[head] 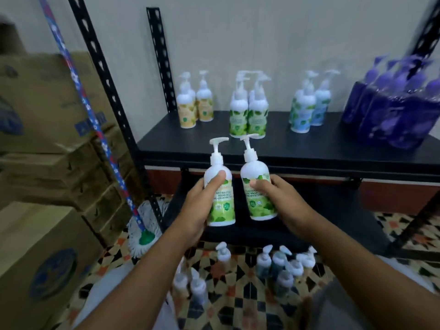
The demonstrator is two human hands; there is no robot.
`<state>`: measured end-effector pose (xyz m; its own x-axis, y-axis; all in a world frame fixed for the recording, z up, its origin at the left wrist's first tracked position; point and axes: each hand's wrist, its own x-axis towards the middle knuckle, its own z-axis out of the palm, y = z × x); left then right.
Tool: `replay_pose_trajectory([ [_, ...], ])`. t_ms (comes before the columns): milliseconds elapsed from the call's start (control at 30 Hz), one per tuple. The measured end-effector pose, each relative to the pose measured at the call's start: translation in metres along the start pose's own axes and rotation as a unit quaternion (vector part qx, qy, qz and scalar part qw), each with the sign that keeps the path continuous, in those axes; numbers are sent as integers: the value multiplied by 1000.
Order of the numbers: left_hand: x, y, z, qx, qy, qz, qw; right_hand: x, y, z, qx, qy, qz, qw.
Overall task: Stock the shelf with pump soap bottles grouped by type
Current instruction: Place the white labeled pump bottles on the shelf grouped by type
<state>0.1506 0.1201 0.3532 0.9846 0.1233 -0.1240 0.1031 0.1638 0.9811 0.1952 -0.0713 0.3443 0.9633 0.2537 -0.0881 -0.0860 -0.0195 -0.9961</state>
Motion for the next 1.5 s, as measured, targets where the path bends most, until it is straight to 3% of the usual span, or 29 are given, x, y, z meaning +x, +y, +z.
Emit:
replay_pose_trajectory([
  [167,-16,0,11,-33,12,-26,999,-13,2,3,71,-6,19,997],
  [533,-15,-6,17,-179,-47,-90,979,-17,9,3,218,-33,76,972],
  [800,-9,-13,22,-84,-26,-13,996,-17,10,0,143,19,38,989],
  [1500,110,54,25,-161,-13,56,985,111,-62,-6,-16,98,-164,981],
])
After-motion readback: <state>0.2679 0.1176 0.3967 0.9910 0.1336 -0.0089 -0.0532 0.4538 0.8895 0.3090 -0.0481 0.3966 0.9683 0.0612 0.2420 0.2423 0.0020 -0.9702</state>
